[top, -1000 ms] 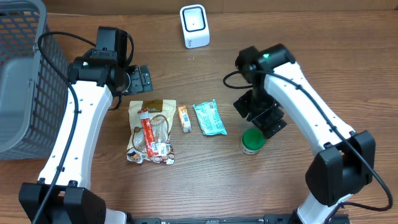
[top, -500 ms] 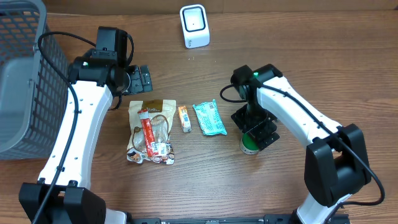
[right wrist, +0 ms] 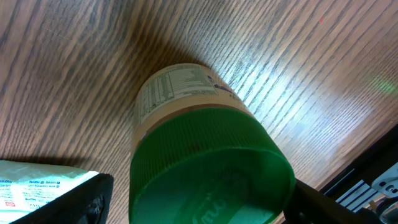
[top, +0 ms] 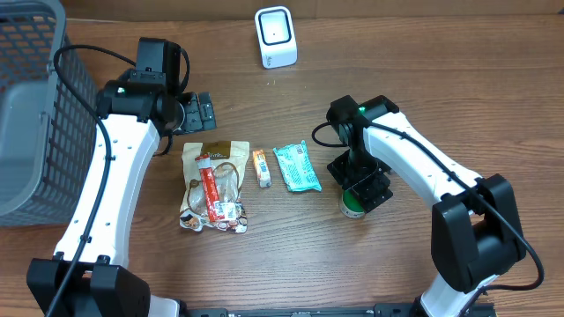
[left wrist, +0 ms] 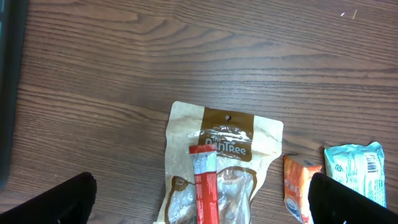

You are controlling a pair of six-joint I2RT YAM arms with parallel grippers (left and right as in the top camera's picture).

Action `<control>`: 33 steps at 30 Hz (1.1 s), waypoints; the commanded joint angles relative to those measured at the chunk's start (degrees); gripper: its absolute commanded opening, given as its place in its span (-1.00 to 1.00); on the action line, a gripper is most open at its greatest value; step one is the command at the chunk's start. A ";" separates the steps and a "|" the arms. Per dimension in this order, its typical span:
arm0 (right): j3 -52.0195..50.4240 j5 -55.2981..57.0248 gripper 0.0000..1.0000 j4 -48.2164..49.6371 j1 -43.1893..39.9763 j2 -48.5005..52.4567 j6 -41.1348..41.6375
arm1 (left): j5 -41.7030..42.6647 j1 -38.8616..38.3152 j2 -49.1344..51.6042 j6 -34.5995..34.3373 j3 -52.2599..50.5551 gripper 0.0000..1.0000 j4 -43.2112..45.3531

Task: Scan the item barcode
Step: 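Lower the right gripper over the green-lidded jar and grasp it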

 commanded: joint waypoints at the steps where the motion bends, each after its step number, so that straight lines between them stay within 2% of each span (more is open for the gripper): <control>1: -0.37 0.11 0.72 0.33 0.11 0.04 0.15 | 0.28 -0.39 0.31 -0.79 1.05 1.00 0.07; 7: -0.37 0.61 0.65 1.29 0.11 0.04 -0.98 | 0.31 -0.39 0.31 -0.79 1.05 1.00 0.07; 14: -0.37 2.86 0.63 2.34 0.11 0.04 -9.33 | 0.28 -0.39 0.31 -0.79 1.05 1.00 0.07; 17: -0.37 4.35 0.56 3.06 0.11 0.04 -12.37 | 0.28 -0.39 0.31 -0.79 1.05 1.00 0.07; 22: -0.37 4.42 0.46 5.33 0.11 0.04 -21.68 | 0.28 -0.39 0.31 -0.79 1.05 0.99 0.07; 33: -0.37 5.09 0.47 11.63 0.11 0.04 -46.51 | 0.28 -0.39 0.31 -0.79 1.05 1.00 0.07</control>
